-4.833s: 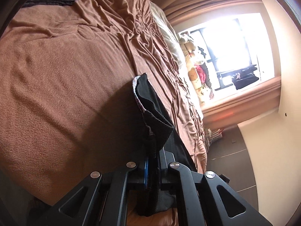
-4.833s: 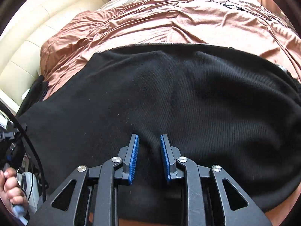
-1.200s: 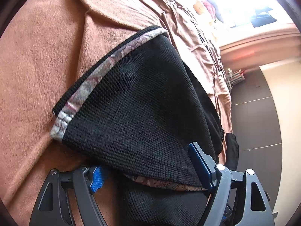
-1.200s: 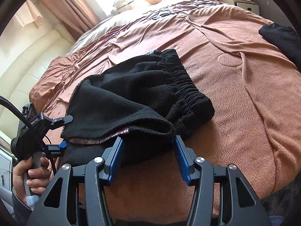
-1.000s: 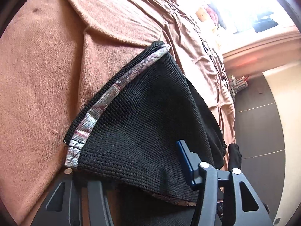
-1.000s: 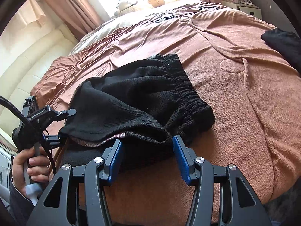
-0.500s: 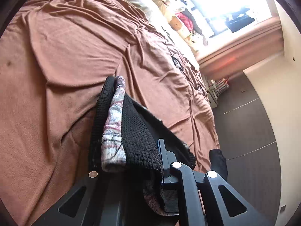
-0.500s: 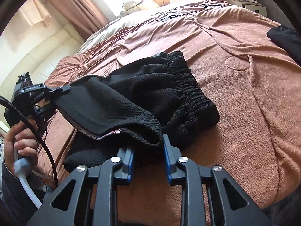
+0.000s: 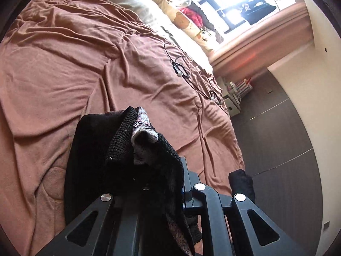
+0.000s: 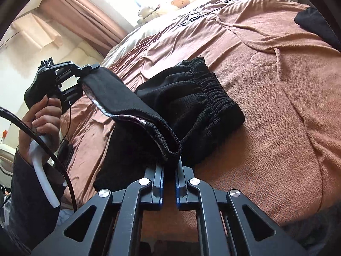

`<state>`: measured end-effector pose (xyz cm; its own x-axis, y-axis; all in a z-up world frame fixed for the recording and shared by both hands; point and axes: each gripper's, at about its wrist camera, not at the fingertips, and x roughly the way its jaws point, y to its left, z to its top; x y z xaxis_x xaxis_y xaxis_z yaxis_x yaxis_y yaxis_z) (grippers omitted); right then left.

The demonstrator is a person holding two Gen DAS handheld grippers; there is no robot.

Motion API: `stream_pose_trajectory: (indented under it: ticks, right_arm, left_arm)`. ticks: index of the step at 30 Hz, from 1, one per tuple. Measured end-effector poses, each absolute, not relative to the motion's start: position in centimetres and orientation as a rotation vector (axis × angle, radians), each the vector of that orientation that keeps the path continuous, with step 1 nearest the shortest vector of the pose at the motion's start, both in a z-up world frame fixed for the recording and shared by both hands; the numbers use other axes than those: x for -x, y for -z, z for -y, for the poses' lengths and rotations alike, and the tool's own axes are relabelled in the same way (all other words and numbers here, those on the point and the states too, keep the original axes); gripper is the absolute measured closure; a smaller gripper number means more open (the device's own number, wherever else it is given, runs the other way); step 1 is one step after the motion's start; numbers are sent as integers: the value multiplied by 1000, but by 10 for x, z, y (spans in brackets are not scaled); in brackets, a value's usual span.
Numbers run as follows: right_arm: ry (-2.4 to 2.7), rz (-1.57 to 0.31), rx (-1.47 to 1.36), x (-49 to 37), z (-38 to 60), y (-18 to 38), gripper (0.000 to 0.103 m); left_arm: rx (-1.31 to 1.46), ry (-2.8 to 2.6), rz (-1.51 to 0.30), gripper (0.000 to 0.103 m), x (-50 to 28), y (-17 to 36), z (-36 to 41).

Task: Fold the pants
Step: 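Grasp the floral-lined edge with the right tool while the left tool holds it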

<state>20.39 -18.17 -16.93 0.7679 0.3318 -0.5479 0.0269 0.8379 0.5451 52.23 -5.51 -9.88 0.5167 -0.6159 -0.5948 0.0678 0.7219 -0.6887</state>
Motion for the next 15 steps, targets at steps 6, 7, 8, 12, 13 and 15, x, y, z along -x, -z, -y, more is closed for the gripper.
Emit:
stream_pose_trajectory:
  ticks: [6,7,8,12,13,15]
  right_arm:
    - [-198,-705,-604,-201,190,176,99]
    - [-199,-706,-615,-202,192,178,99]
    - [-198,-707,-626,-202,195,180,99]
    - [-173,-688,-661,-197,207,183,99]
    - [-172,-687,-670,-196,209,184,99]
    - [-170,-690,-688,-197,213,188,99]
  left_arm:
    - [613,459,-986,93,-546,106,88]
    - [605,464,-993,93,-550,108,95]
    - [595,469,-999,93,-554,110,101]
    - [549,496,-1029,92,-564,118,132]
    - [536,498,-1040,91,-567,120,139]
    - [523,505,-1062,79,-571,124,151]
